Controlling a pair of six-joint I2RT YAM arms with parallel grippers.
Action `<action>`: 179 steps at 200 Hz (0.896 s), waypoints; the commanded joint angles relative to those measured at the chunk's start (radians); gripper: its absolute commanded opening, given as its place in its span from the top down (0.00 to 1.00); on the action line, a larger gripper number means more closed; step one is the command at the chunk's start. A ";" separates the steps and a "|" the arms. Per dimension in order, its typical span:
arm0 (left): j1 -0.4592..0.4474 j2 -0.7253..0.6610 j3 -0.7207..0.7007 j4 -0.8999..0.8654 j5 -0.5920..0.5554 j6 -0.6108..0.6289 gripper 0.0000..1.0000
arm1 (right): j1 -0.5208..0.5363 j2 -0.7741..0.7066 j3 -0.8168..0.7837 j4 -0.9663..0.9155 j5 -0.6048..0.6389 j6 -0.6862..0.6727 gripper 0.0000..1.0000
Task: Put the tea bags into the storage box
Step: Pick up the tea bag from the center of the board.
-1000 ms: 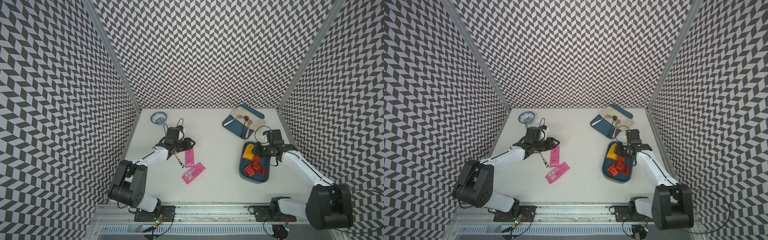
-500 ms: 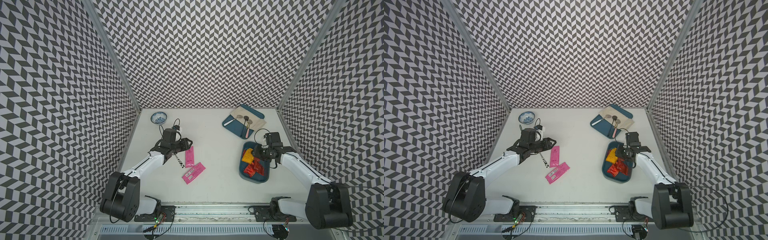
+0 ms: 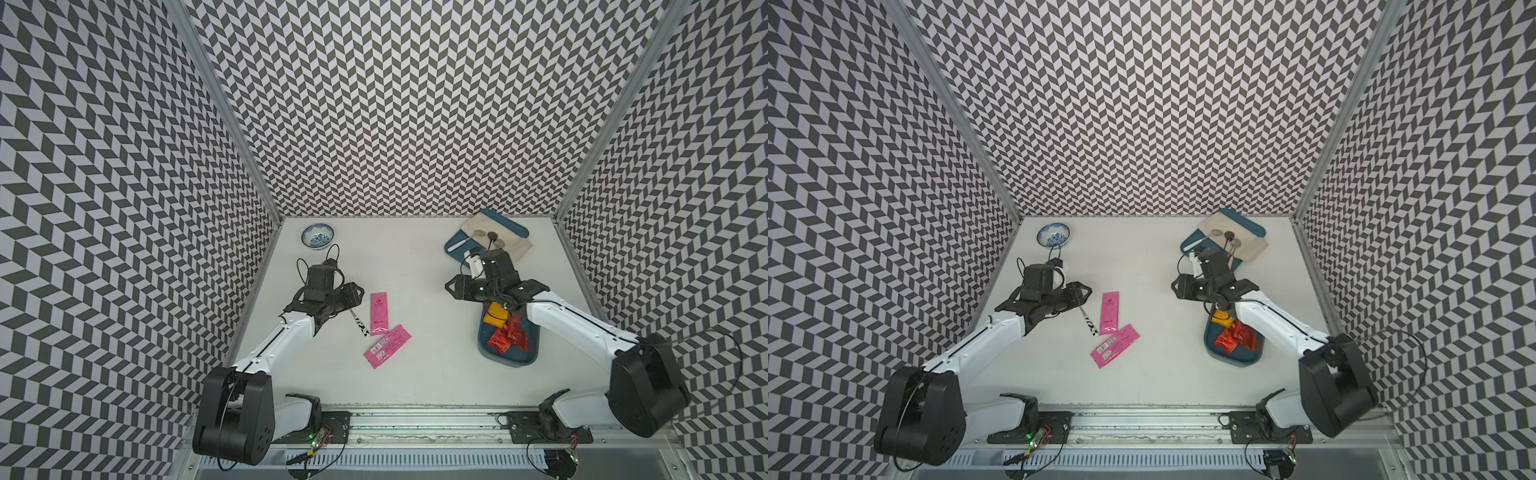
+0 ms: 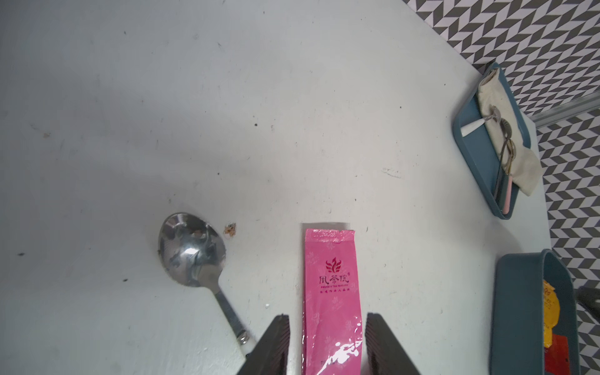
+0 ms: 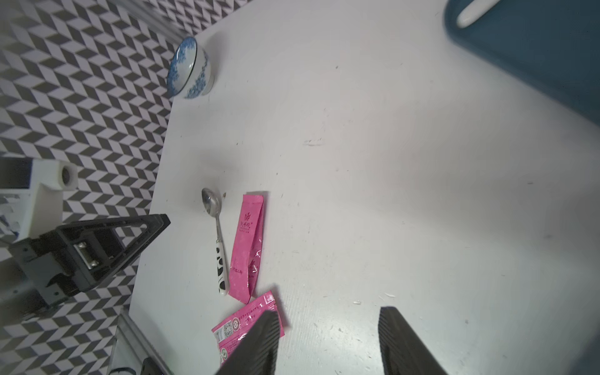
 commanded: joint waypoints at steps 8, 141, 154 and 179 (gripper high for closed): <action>0.000 0.002 -0.061 -0.041 0.024 0.020 0.60 | 0.093 0.147 0.071 0.158 -0.090 0.023 0.46; -0.069 0.235 -0.060 0.072 0.079 -0.015 0.78 | 0.254 0.539 0.241 0.298 -0.193 0.098 0.49; -0.080 0.248 -0.057 0.075 0.078 -0.015 0.78 | 0.255 0.573 0.272 0.286 -0.204 0.097 0.50; -0.107 0.277 -0.051 0.088 0.081 -0.023 0.78 | 0.257 0.639 0.340 0.249 -0.220 0.095 0.50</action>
